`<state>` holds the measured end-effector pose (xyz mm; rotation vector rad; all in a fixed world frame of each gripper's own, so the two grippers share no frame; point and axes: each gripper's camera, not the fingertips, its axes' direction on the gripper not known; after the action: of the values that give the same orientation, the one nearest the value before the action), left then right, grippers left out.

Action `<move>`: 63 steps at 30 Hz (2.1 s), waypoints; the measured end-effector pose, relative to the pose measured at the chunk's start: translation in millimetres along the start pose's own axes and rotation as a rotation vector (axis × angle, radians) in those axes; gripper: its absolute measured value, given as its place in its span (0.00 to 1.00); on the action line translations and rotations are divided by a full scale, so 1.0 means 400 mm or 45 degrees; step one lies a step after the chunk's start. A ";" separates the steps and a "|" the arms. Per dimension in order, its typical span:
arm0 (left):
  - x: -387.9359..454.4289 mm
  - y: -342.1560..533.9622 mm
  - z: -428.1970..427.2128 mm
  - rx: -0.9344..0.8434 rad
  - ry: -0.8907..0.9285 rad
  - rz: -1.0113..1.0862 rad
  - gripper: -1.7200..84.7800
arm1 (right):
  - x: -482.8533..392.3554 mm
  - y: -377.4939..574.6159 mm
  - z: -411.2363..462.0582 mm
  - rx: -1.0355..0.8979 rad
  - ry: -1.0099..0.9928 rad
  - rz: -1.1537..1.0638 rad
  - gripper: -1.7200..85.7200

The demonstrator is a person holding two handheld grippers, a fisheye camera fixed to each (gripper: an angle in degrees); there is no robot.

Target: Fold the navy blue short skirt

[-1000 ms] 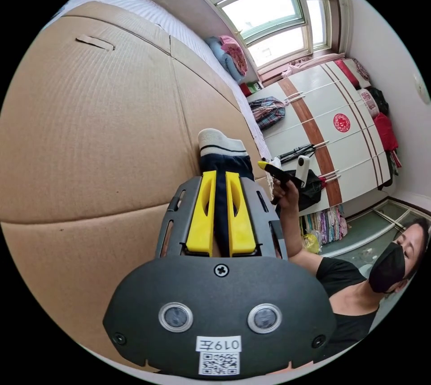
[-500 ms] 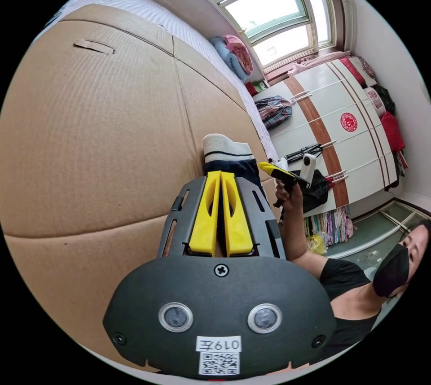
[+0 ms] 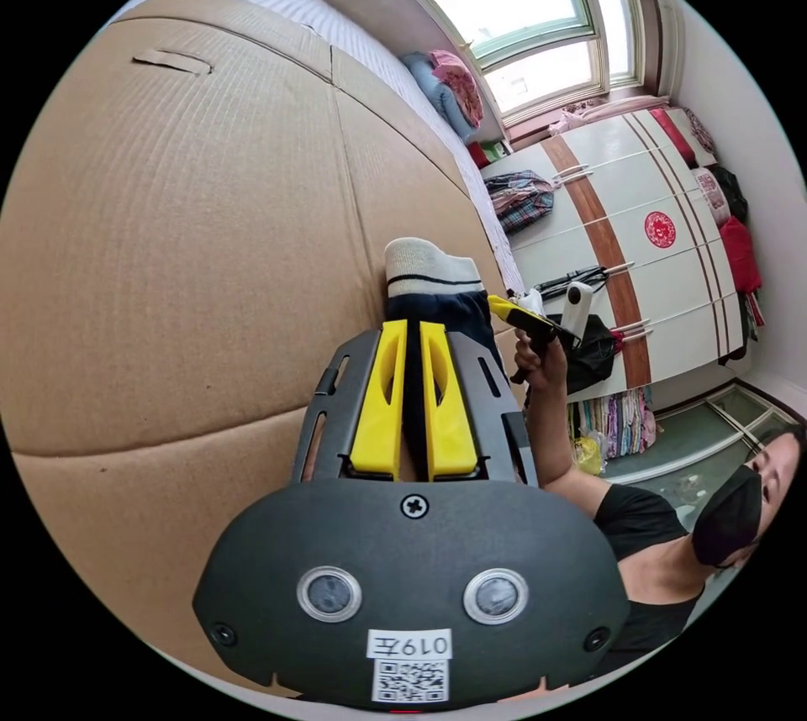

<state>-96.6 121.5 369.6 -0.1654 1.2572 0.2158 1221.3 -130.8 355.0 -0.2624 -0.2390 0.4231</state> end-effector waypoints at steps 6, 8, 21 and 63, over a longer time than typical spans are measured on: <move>-0.004 0.016 -0.005 -0.003 0.057 -0.020 0.04 | -0.013 0.004 0.029 -0.045 -0.031 0.020 0.07; 0.000 0.021 -0.008 0.002 0.080 -0.010 0.04 | -0.028 0.012 0.013 -0.024 -0.007 0.013 0.04; 0.083 0.080 -0.086 0.028 -0.037 0.081 0.04 | -0.156 0.050 -0.016 -0.028 0.147 -0.060 0.03; 0.402 0.601 -0.188 -0.054 -0.238 0.037 0.04 | -0.544 0.631 -0.223 -0.016 0.180 -0.012 0.02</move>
<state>-179.2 347.4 192.4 -0.1601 1.0702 0.2768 959.8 -20.7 158.3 -0.3020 -0.1043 0.3920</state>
